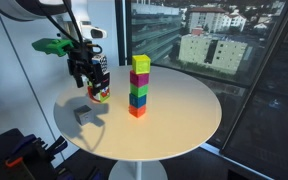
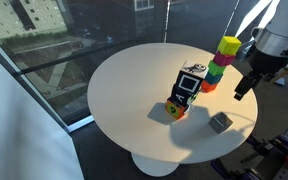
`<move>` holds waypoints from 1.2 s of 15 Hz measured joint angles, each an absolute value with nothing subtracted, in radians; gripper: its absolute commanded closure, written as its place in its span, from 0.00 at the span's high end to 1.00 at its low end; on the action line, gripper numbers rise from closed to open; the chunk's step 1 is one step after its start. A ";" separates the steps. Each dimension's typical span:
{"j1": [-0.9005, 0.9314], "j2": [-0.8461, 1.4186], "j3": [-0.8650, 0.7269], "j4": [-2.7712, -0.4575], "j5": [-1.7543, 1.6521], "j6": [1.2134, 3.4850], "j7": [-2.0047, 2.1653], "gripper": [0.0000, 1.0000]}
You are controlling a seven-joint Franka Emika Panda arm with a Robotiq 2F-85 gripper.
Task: Put the grey block on top of the yellow block
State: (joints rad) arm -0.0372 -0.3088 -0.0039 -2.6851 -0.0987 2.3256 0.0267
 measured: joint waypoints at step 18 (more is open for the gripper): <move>-0.016 -0.210 0.078 -2.779 -0.099 2.515 0.185 1.00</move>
State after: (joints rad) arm -0.0158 -0.2103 0.0776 -2.7789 -0.0992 2.5155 0.1853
